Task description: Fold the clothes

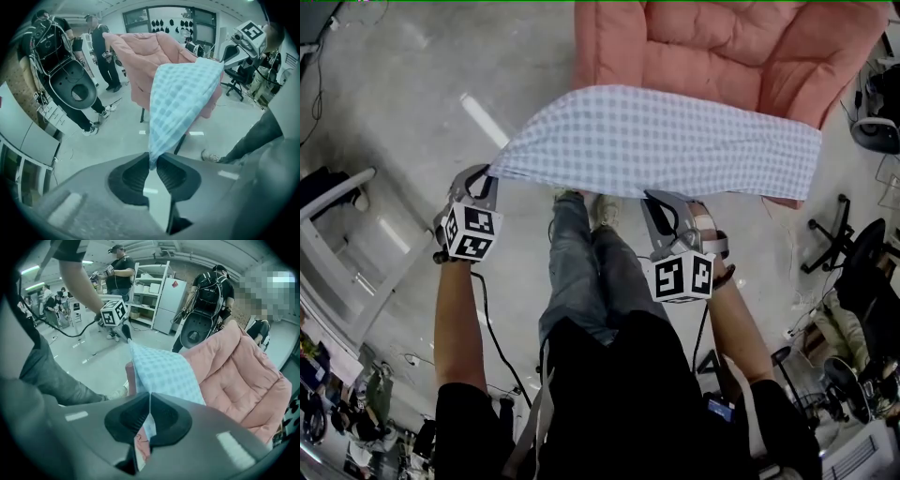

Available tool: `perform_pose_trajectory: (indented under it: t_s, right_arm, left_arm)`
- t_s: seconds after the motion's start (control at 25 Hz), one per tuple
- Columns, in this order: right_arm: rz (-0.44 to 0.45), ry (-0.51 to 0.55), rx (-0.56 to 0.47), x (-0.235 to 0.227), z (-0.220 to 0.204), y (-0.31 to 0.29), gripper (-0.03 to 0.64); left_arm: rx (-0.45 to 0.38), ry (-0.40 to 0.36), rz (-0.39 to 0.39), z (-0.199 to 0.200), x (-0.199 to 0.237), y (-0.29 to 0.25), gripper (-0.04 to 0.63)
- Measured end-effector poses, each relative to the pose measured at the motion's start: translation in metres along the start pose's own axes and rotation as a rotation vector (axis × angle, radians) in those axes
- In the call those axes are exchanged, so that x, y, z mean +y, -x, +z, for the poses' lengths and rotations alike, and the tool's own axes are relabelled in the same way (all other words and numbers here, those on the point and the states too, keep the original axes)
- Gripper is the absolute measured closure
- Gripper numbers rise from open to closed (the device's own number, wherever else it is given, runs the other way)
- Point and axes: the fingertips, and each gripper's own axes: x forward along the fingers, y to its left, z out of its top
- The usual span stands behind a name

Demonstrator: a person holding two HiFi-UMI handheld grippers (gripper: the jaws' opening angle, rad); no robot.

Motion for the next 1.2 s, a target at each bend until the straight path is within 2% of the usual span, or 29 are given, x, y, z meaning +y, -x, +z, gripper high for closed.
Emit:
perform_pose_trajectory:
  t_s: [0.16, 0.24, 0.32, 0.48, 0.72, 0.88, 1.04, 1.2]
  right_arm:
    - [0.015, 0.003, 0.047, 0.009, -0.011, -0.015, 0.601]
    - [0.065, -0.023, 0.071, 0.014, -0.015, -0.019, 0.5]
    - [0.105, -0.032, 0.07, 0.018, -0.015, -0.019, 0.441]
    - [0.104, -0.046, 0.05, 0.014, -0.01, -0.017, 0.436]
    - [0.076, -0.061, 0.049, -0.004, -0.001, -0.018, 0.437]
    - [0.05, -0.078, 0.027, -0.012, 0.006, -0.016, 0.44]
    - [0.013, -0.108, 0.003, -0.017, 0.021, -0.01, 0.443]
    - [-0.011, -0.162, -0.037, -0.03, 0.048, 0.025, 0.446]
  left_arm:
    - [0.048, -0.012, -0.002, -0.011, -0.001, -0.012, 0.515]
    - [0.078, 0.006, -0.003, -0.02, 0.001, -0.015, 0.514]
    - [0.099, 0.024, -0.018, -0.028, -0.001, -0.017, 0.489]
    - [0.095, 0.024, -0.041, -0.031, -0.006, -0.017, 0.486]
    - [0.063, 0.045, -0.056, -0.02, -0.006, -0.017, 0.486]
    - [0.044, 0.032, -0.068, -0.009, -0.007, -0.014, 0.486]
    - [0.0, -0.006, -0.082, 0.016, -0.004, 0.007, 0.486]
    - [-0.077, 0.003, -0.136, 0.066, -0.013, 0.055, 0.486]
